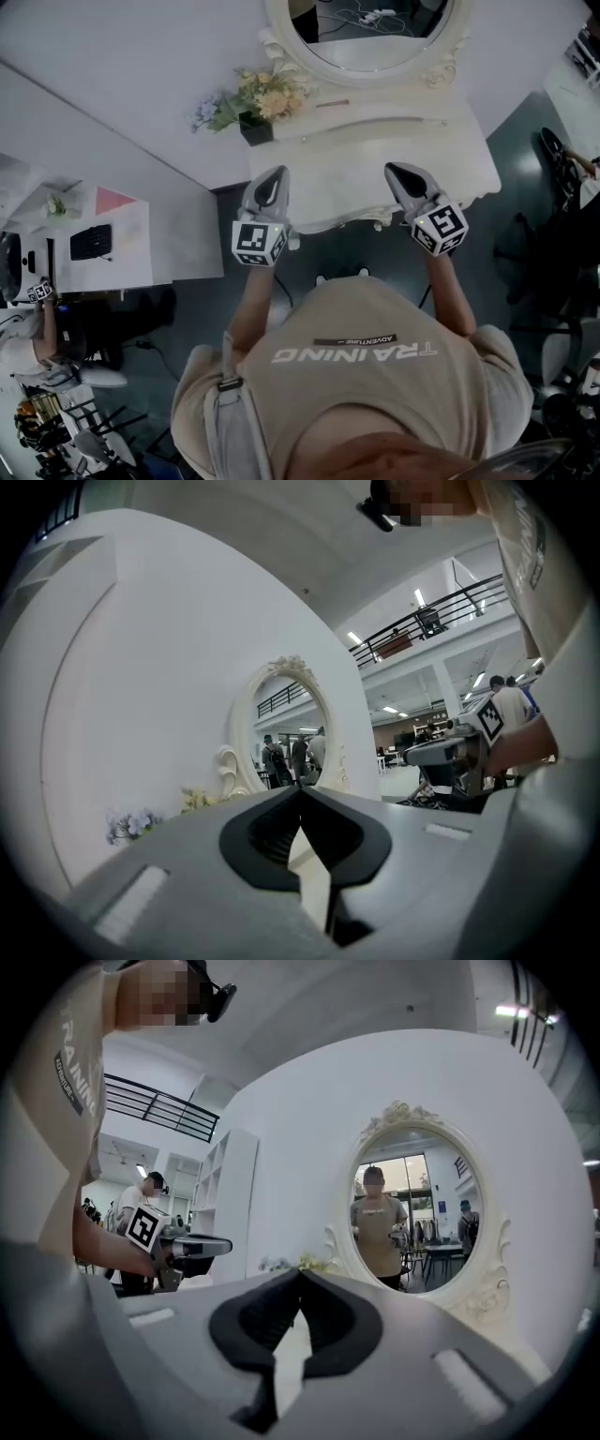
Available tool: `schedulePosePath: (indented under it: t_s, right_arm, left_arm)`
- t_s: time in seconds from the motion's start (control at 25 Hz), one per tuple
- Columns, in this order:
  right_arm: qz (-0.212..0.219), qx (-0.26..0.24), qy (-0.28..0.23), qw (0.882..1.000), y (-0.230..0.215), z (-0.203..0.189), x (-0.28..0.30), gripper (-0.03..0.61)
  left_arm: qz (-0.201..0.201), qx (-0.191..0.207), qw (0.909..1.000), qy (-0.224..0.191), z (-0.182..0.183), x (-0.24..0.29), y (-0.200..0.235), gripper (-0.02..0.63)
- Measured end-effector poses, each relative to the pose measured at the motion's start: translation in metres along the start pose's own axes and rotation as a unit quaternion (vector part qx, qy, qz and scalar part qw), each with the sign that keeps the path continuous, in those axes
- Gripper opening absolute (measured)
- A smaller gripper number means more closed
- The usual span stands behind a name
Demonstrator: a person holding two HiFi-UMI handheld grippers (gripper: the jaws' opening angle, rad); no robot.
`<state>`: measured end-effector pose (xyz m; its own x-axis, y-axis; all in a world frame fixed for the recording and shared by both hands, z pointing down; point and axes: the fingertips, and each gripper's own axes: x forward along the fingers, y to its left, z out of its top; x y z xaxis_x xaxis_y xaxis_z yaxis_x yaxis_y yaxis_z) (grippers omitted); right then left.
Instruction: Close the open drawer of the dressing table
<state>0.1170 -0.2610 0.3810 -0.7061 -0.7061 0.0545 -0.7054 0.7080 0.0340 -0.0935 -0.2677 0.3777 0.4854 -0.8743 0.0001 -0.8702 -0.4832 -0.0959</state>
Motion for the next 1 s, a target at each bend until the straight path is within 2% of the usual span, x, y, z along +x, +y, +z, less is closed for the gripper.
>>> schedulePosePath:
  t_s: [0.28,0.6,1.0]
  right_arm:
    - [-0.002,-0.009,-0.012,1.000,-0.008,0.019,0.004,0.005]
    - [-0.001,-0.011,-0.023,1.000,0.000,0.033,0.003,0.005]
    - [-0.002,-0.007,0.005,1.000,0.005,0.015,-0.008,0.005]
  left_arm:
    - [0.019,0.006,0.9997,-0.013,0.017,-0.004,0.012,0.006]
    - [0.014,-0.015,0.9998,0.002,0.002,-0.015,-0.004,0.006]
    - [-0.001,-0.026,0.9997,0.004,-0.001,-0.012,-0.019,0.006]
